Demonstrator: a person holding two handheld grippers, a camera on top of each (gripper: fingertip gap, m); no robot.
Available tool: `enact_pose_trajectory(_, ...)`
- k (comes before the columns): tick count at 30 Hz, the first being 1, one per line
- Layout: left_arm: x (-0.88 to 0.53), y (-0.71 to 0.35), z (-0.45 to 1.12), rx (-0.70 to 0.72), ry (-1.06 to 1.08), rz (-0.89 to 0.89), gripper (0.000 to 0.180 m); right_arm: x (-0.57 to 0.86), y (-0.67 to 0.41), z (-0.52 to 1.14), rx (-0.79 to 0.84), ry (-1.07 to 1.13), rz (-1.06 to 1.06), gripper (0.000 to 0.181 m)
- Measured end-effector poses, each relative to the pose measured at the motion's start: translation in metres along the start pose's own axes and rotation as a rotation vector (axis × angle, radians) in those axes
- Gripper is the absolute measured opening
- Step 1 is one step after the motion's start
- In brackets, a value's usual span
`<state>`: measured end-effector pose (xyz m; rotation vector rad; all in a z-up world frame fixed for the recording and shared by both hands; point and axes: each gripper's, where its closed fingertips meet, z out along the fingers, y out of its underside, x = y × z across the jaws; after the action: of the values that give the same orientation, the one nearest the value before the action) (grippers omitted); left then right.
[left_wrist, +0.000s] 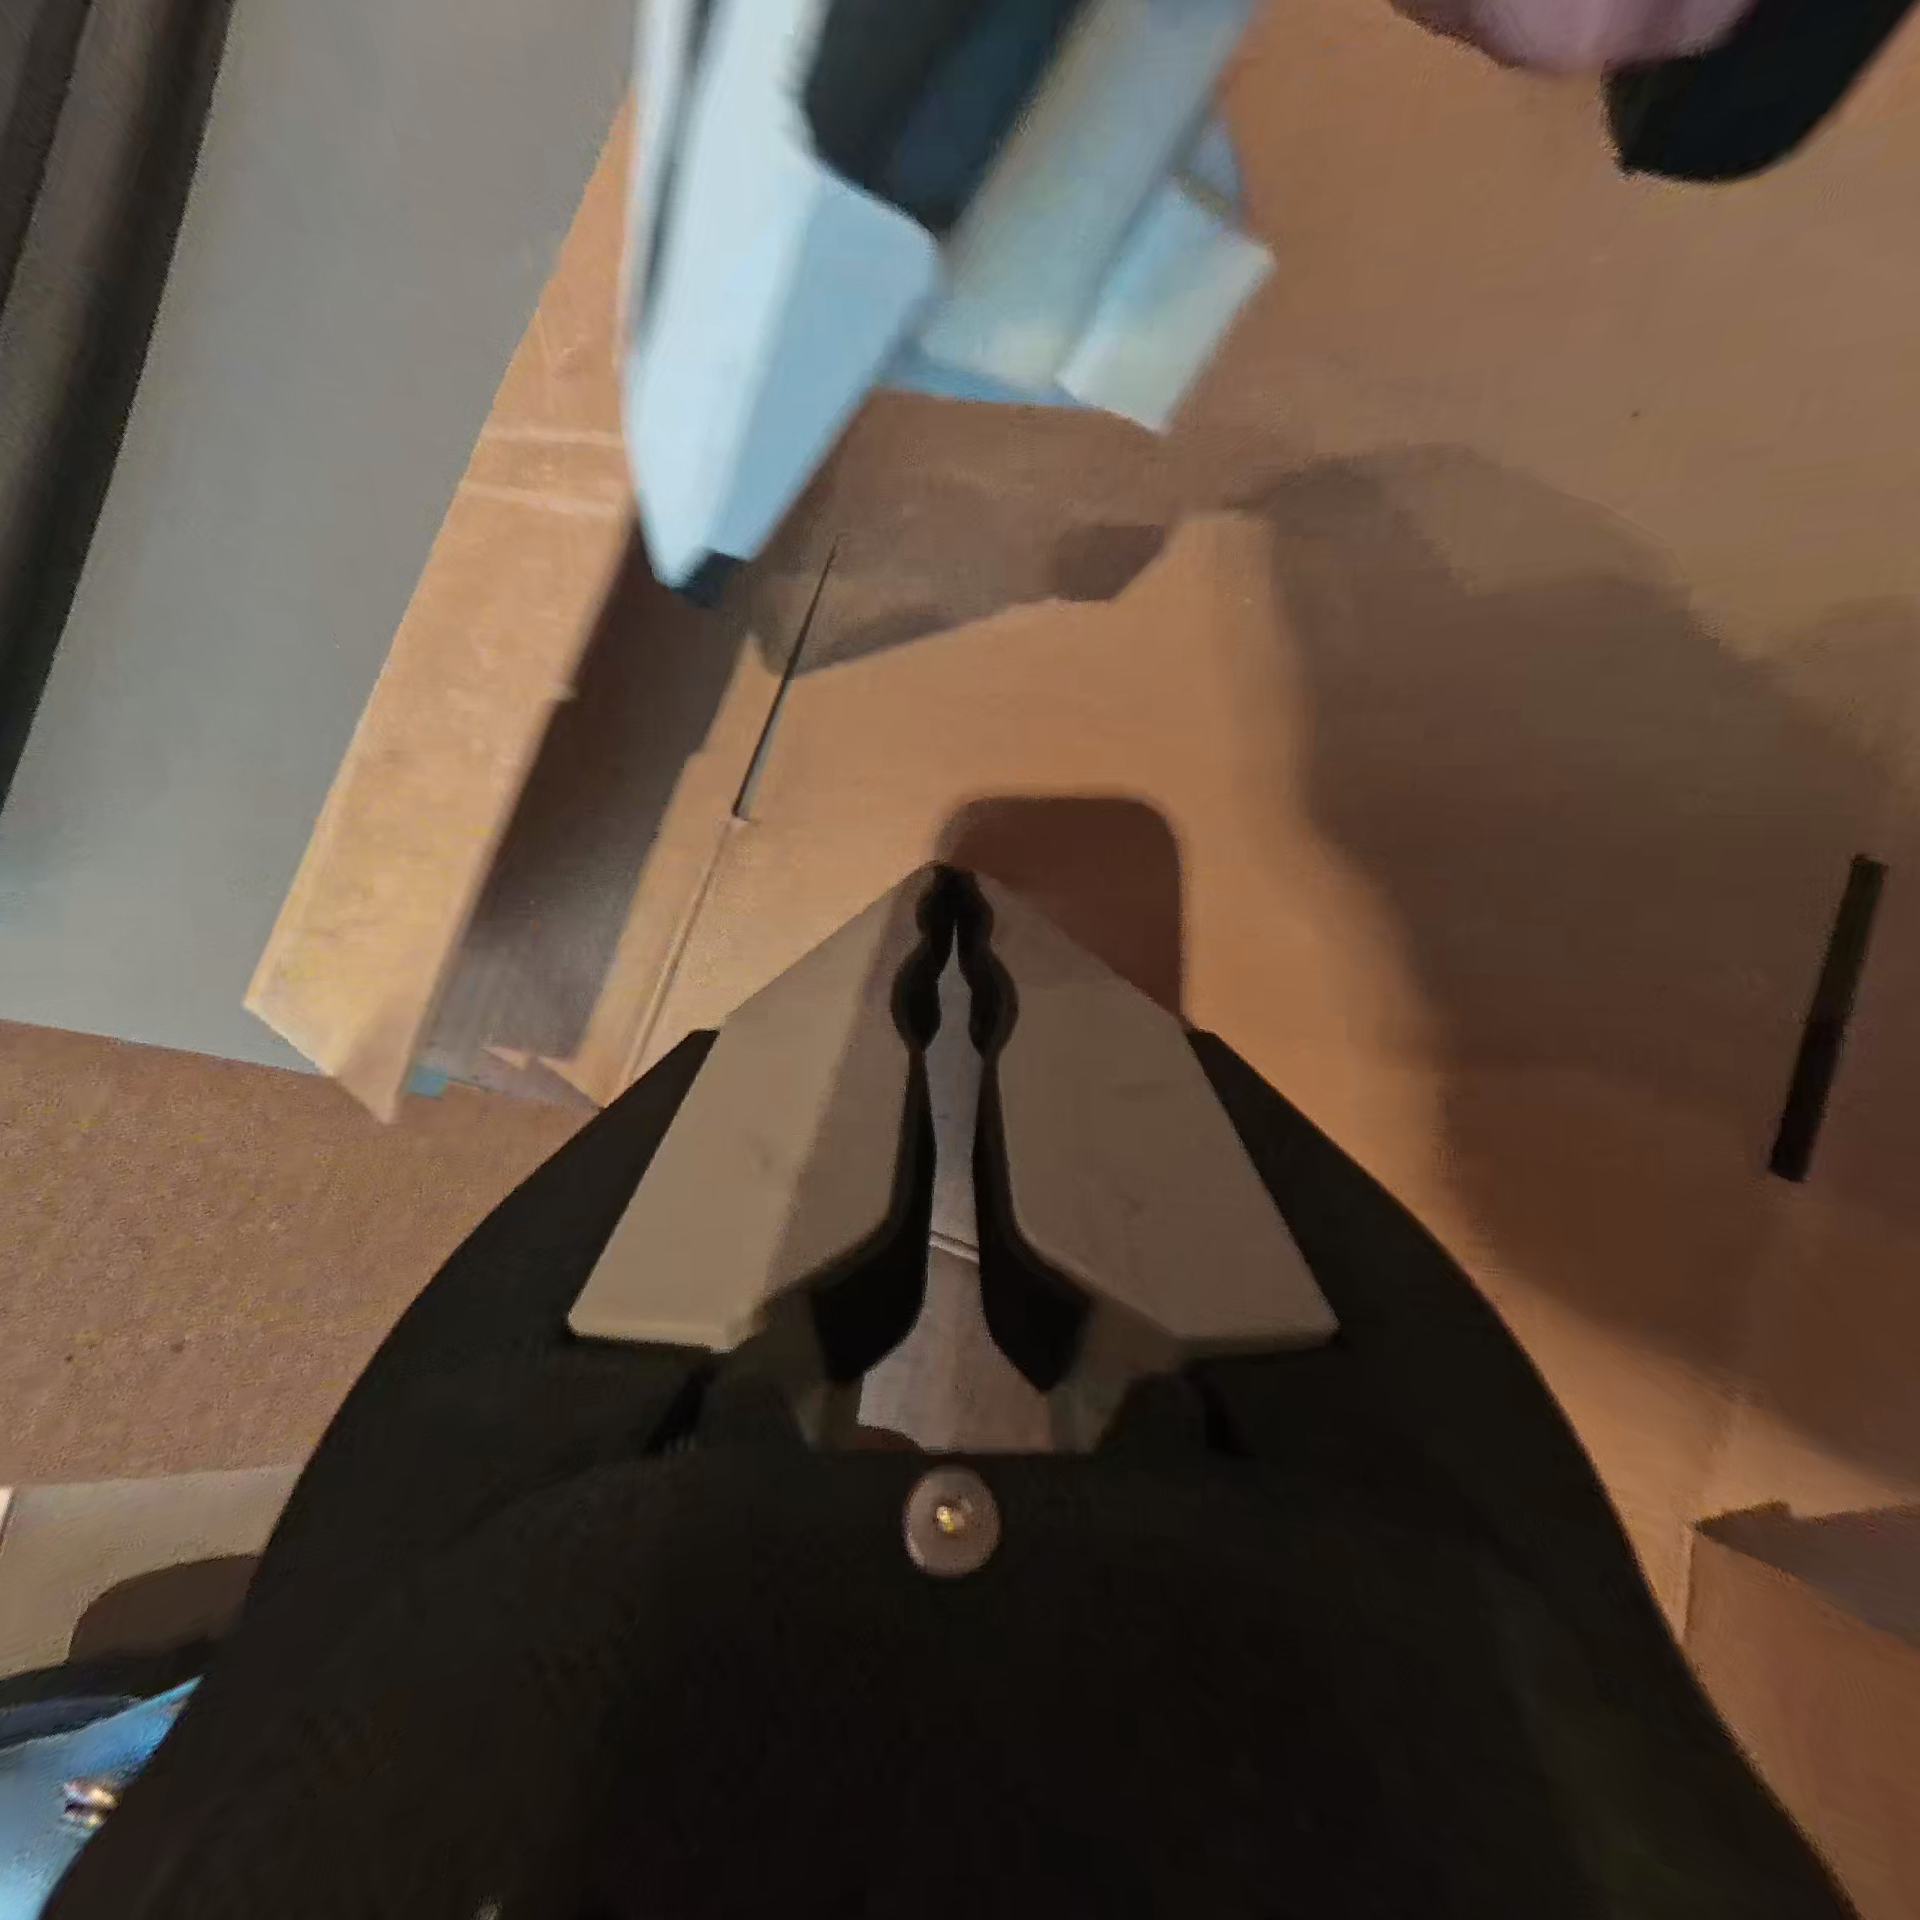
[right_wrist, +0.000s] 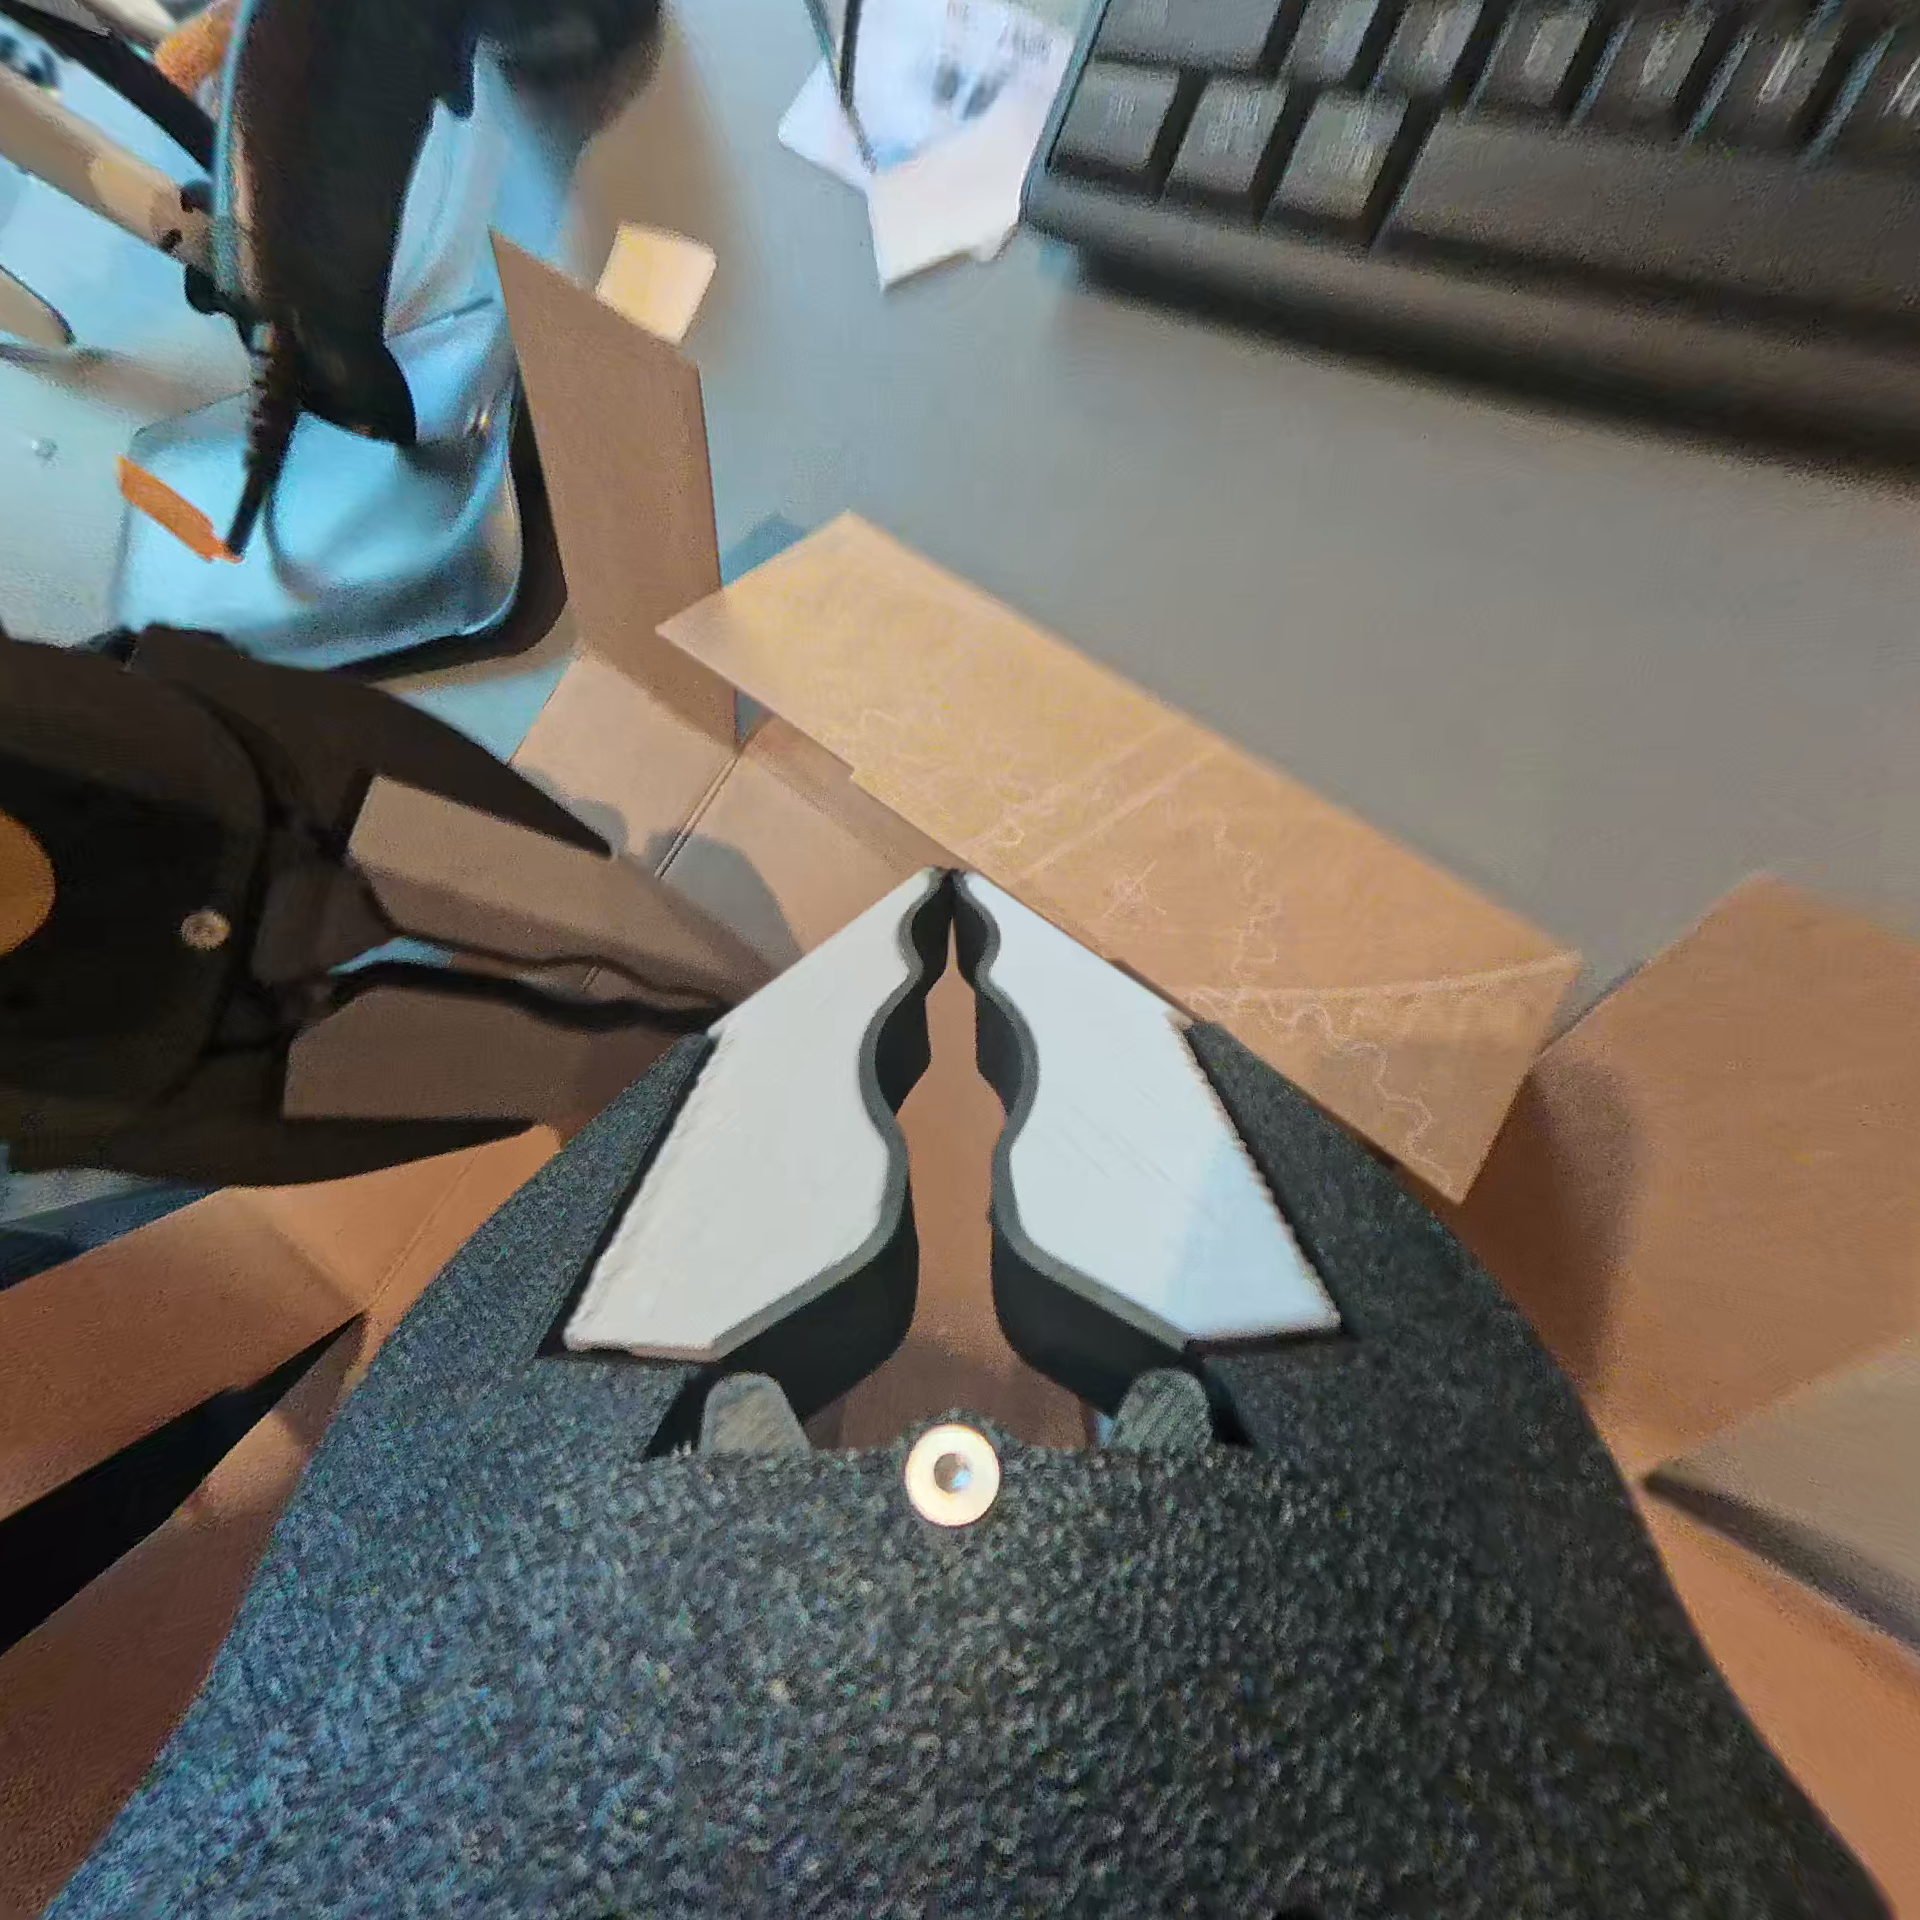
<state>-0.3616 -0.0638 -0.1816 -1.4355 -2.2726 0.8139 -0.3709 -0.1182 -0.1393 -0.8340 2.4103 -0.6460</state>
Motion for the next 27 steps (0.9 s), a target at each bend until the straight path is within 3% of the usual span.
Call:
enact_pose_trajectory(6, 0.001, -0.001, 0.001, -0.018, 0.013, 0.028, 0.0, 0.031, -0.045, 0.012, -0.052, 0.157, -0.257, 0.0)
enact_pose_trajectory(10, 0.001, -0.001, 0.001, -0.024, 0.022, 0.047, 0.0, 0.053, -0.059, 0.034, -0.187, 0.249, -0.444, 0.0)
enact_pose_trajectory(14, 0.001, -0.001, 0.001, -0.019, 0.008, 0.039, 0.0, 0.071, -0.05, 0.063, -0.371, 0.256, -0.491, 0.0)
enact_pose_trajectory(18, -0.001, -0.001, 0.001, -0.016, 0.001, 0.0, 0.0, 0.067, -0.055, 0.072, -0.345, 0.219, -0.506, 0.0)
enact_pose_trajectory(22, -0.016, -0.006, -0.005, -0.133, -0.069, 0.007, 0.0, 0.07, -0.054, 0.07, -0.308, 0.267, -0.54, 0.0)
enact_pose_trajectory(25, -0.048, -0.025, -0.017, -0.067, -0.126, -0.02, 0.0, 0.07, -0.054, 0.069, -0.287, 0.317, -0.583, 0.0)
enact_pose_trajectory(27, -0.076, -0.004, -0.015, -0.157, -0.166, -0.019, 0.0, 0.07, -0.054, 0.069, -0.274, 0.321, -0.595, 0.0)
